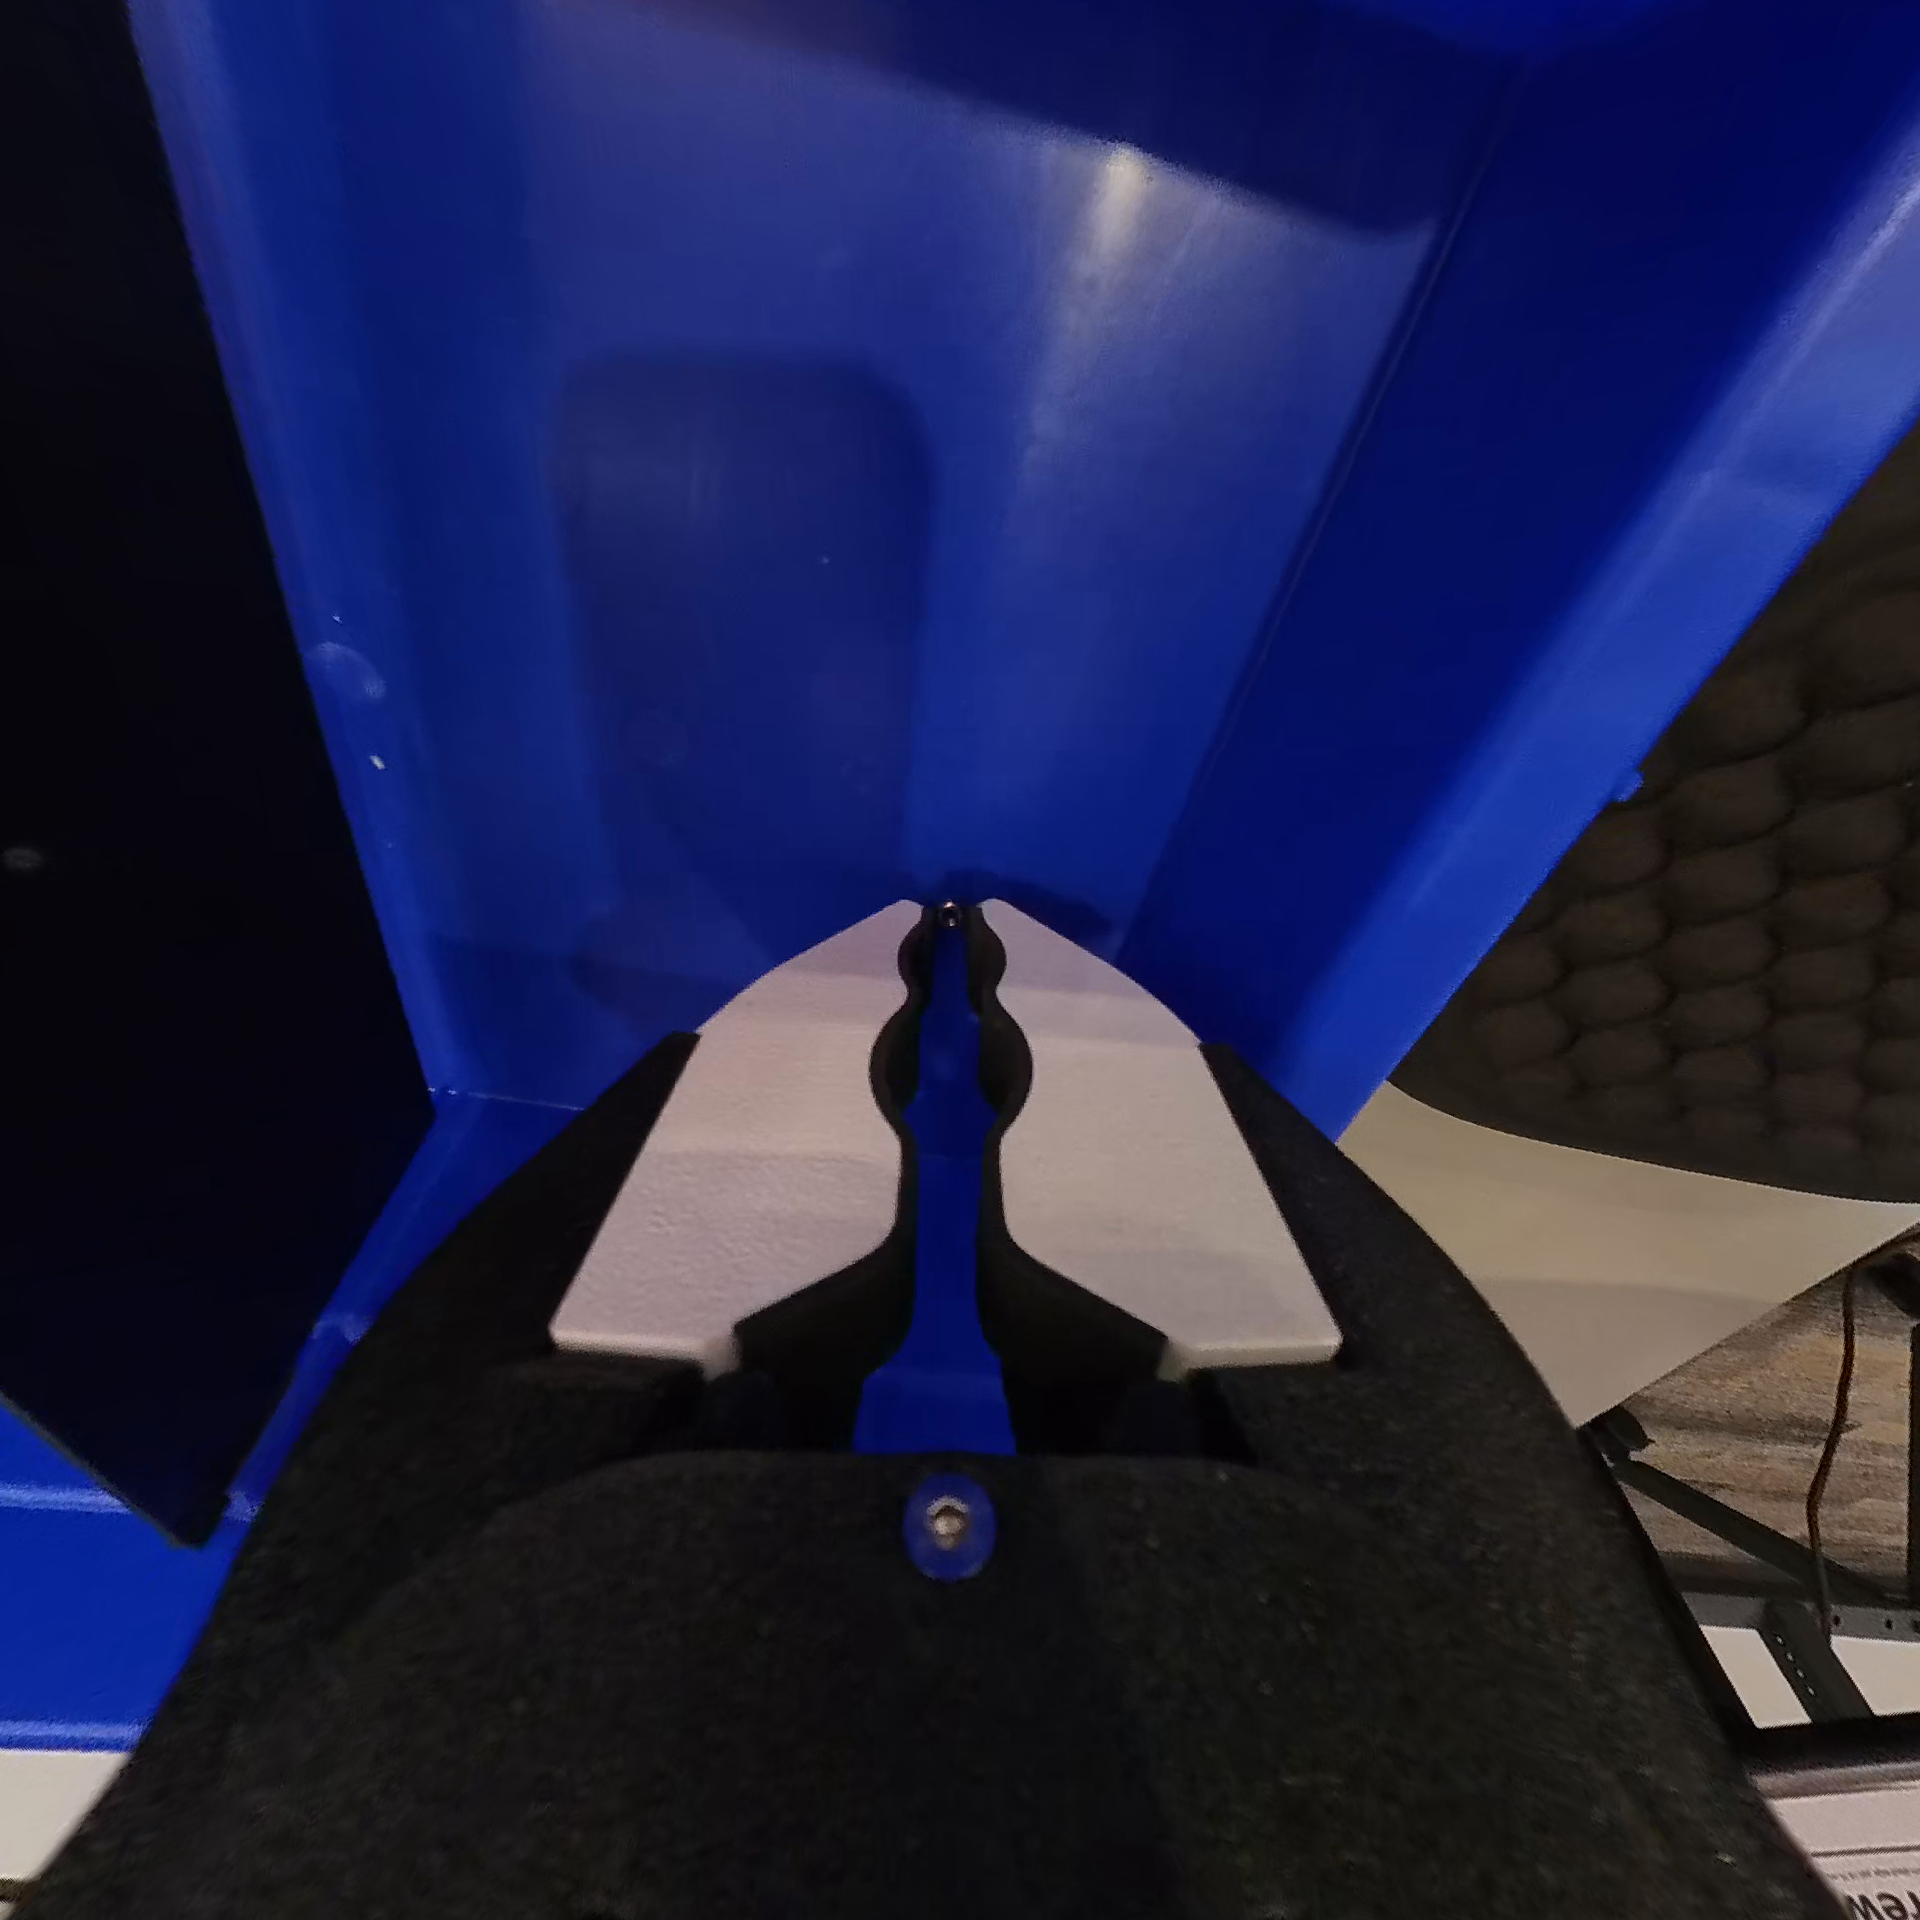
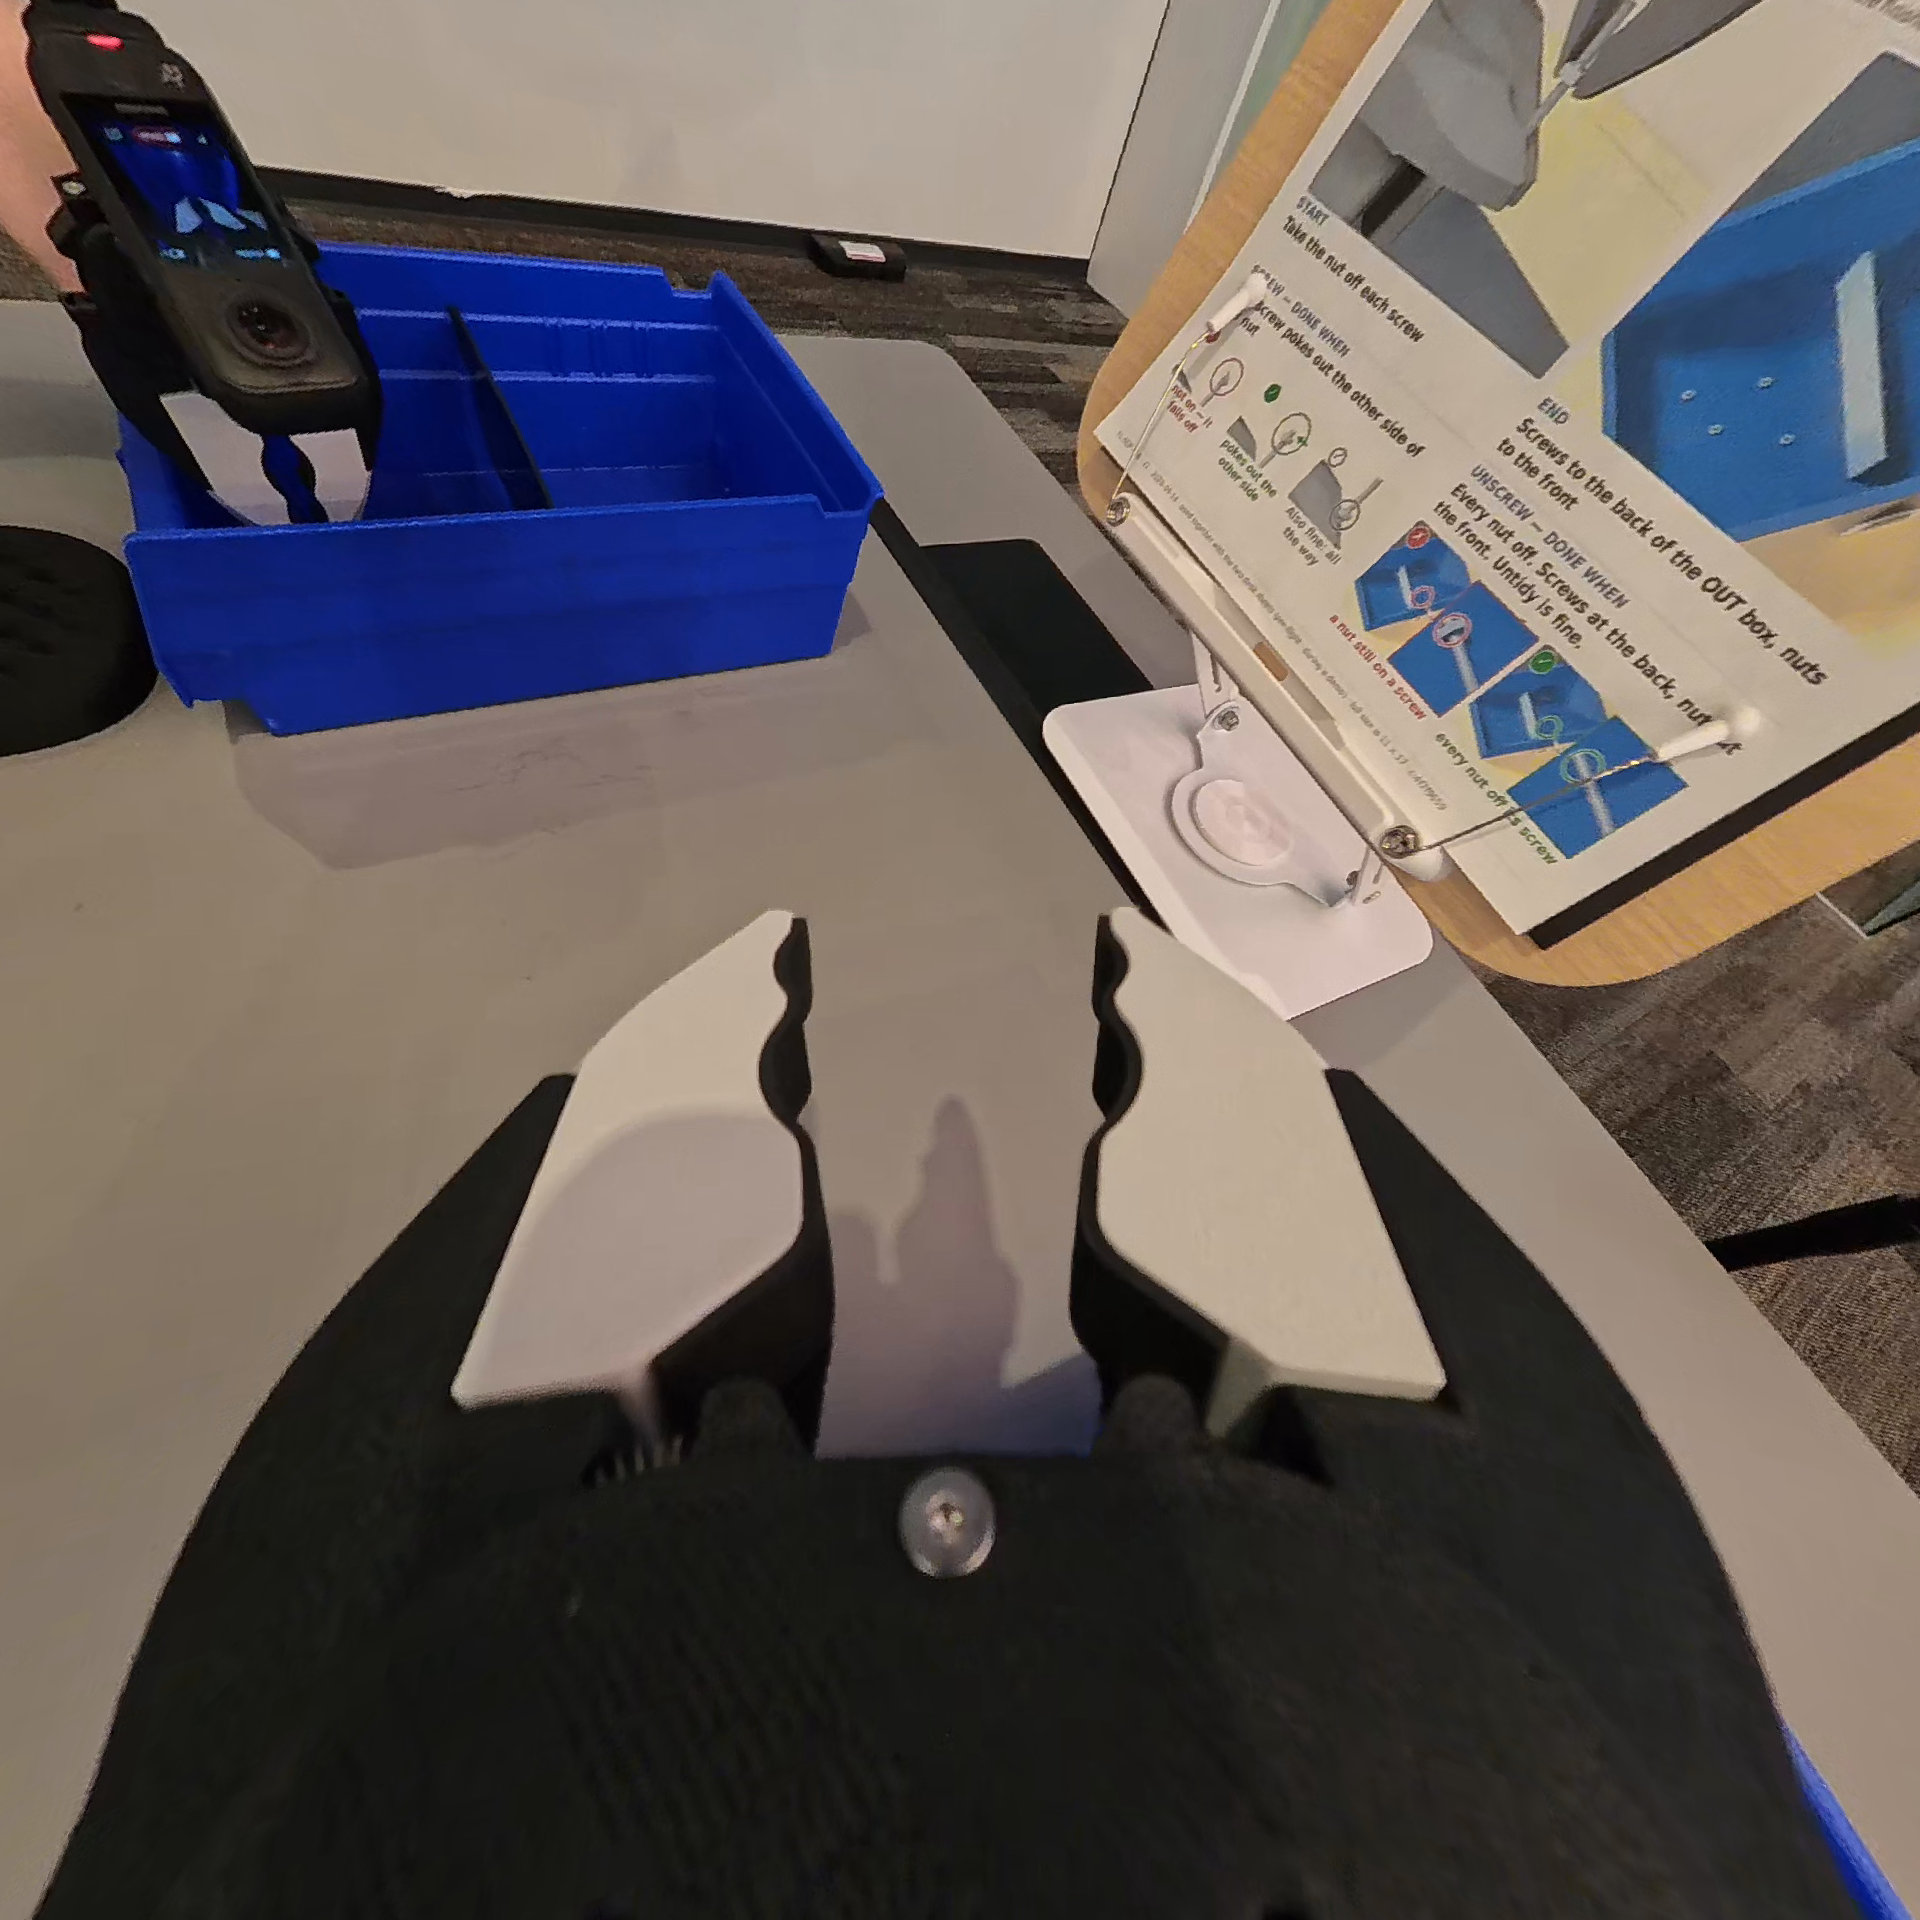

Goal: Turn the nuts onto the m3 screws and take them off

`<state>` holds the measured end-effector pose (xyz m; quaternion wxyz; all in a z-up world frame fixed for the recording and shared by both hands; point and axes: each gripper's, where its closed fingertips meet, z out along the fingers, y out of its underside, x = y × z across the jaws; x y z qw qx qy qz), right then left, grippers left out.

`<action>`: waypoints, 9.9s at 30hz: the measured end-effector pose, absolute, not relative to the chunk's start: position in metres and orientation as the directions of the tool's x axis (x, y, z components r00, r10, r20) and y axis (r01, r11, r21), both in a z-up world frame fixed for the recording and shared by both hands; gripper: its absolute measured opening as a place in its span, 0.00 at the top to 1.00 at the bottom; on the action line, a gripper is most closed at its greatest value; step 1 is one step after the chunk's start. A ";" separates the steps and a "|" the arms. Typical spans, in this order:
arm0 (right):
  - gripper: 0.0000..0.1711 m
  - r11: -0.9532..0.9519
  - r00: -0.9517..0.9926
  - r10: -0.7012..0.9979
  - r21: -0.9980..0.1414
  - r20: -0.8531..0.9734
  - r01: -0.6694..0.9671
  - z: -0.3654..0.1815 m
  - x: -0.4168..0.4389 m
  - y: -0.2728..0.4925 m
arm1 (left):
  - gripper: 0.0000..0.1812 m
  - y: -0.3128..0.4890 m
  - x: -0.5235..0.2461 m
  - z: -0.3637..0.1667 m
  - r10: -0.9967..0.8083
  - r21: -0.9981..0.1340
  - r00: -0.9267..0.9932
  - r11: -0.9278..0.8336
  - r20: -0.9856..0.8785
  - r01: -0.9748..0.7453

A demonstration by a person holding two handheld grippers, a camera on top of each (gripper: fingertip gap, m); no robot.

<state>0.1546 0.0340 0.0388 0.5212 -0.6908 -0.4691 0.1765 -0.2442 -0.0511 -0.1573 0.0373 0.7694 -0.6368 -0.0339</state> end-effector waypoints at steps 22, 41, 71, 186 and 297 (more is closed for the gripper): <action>0.69 0.029 0.547 0.797 -0.919 0.258 0.392 0.078 0.188 0.030 | 0.97 -0.052 -0.065 0.001 -0.930 -0.216 -0.068 0.154 -0.360 -0.964; 0.69 -0.076 0.726 0.650 -0.932 0.223 0.354 0.099 0.322 0.016 | 0.97 -0.024 0.136 -0.152 -0.953 -0.066 -0.276 0.285 -0.122 -0.956; 0.71 0.030 0.701 0.691 -0.975 0.178 0.219 0.120 0.291 0.027 | 0.88 0.103 -0.183 -0.040 -0.850 -0.188 0.456 -0.419 -0.263 -0.888; 0.97 0.814 -0.046 -0.021 0.044 0.999 0.580 0.022 0.061 -0.034 | 0.98 -0.060 0.079 0.010 -0.415 -0.434 -0.128 -0.860 0.901 -0.269; 0.97 0.227 -0.114 0.973 -0.775 0.199 0.589 0.012 0.110 -0.070 | 0.99 -0.057 0.087 -0.036 -0.997 -0.812 0.081 -0.054 0.009 -0.582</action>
